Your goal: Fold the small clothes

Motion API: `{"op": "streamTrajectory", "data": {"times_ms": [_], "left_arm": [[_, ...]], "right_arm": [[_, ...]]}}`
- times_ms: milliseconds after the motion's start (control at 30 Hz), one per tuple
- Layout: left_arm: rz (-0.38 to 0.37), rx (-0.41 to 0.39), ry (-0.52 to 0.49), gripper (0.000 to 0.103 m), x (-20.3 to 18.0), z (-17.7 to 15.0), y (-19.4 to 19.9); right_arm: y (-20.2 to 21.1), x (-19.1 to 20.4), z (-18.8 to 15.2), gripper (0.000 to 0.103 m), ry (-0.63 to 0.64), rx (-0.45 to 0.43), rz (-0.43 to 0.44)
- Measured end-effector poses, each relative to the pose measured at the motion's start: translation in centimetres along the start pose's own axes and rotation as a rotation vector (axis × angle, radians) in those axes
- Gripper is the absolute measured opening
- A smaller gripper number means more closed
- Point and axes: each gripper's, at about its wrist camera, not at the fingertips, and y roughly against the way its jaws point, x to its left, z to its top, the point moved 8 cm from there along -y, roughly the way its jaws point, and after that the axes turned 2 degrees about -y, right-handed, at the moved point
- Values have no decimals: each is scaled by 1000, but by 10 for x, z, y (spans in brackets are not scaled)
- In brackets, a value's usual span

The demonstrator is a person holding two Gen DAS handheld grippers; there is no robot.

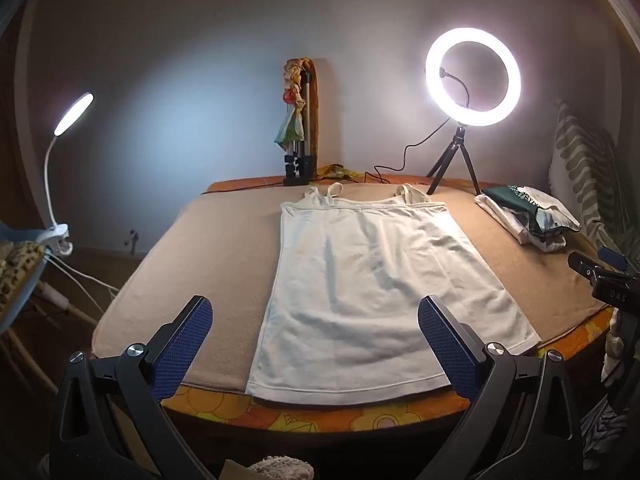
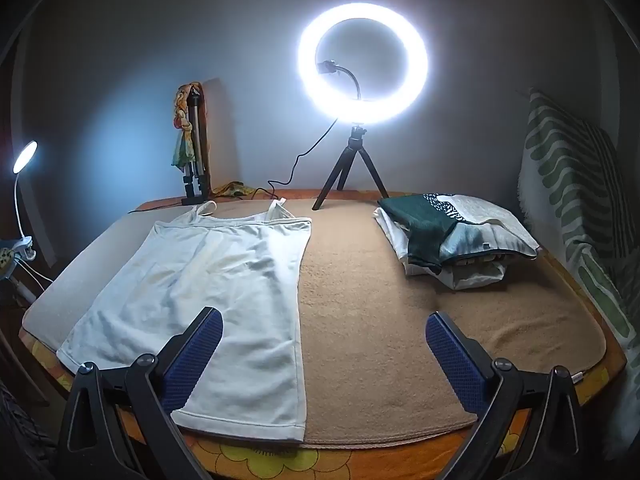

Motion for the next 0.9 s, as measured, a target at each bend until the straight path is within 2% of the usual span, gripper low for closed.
{"op": "streamTrajectory", "data": {"times_ms": [333, 900], "left_arm": [[-21, 20, 17, 102, 11, 11, -4], [-3, -19, 13, 102, 6, 13, 6]], "right_arm": [[1, 2, -1, 103, 13, -11, -4], [4, 4, 1, 103, 6, -19, 3]]}}
